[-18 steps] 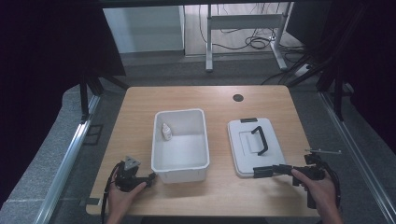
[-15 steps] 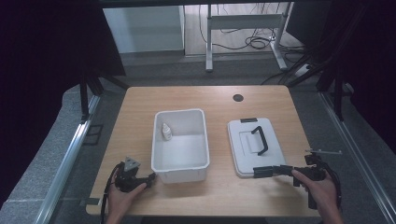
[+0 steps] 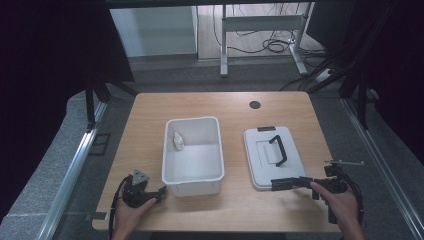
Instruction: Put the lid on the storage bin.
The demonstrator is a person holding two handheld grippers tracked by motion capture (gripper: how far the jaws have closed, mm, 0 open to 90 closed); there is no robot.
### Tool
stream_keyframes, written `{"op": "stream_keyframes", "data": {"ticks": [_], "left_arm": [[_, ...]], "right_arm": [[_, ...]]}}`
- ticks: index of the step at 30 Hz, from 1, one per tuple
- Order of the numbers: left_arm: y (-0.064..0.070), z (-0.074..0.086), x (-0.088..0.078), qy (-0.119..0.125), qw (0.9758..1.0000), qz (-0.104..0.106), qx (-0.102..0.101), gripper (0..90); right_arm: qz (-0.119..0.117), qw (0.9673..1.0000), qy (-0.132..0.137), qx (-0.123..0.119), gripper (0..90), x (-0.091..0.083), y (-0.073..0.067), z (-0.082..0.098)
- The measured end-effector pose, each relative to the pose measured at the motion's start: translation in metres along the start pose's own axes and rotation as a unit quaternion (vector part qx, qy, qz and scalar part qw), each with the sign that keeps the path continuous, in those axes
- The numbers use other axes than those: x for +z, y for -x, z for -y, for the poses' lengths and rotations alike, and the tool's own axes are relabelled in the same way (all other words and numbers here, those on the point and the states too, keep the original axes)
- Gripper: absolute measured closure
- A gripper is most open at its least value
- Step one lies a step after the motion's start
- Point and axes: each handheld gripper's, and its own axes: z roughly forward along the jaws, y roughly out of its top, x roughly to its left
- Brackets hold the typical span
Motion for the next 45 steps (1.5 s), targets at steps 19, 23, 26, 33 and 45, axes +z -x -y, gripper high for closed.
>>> {"op": "stream_keyframes", "data": {"ticks": [19, 23, 26, 33, 45], "left_arm": [[-0.001, 0.001, -0.001, 0.0, 1.0, 0.001, 0.001, 13.8], [-0.001, 0.001, -0.001, 0.0, 1.0, 0.0, 0.0, 13.8], [-0.001, 0.001, -0.001, 0.0, 1.0, 0.0, 0.0, 13.8], [0.0, 0.003, -0.003, 0.0, 1.0, -0.002, -0.002, 13.8], [-0.001, 0.004, -0.004, 0.0, 1.0, -0.001, 0.0, 13.8]], "right_arm": [[-0.004, 1.0, -0.007, 0.002, 36.6, 0.002, 0.001, 0.002], [-0.006, 0.9999, -0.009, 0.003, 36.6, 0.002, 0.002, 0.003], [-0.005, 1.0, -0.006, 0.004, 36.6, 0.001, 0.002, 0.003], [-0.01, 0.9999, -0.009, -0.01, 36.6, -0.002, -0.006, -0.002], [-0.014, 0.9994, -0.02, -0.027, 36.6, -0.006, -0.022, -0.017]]}}
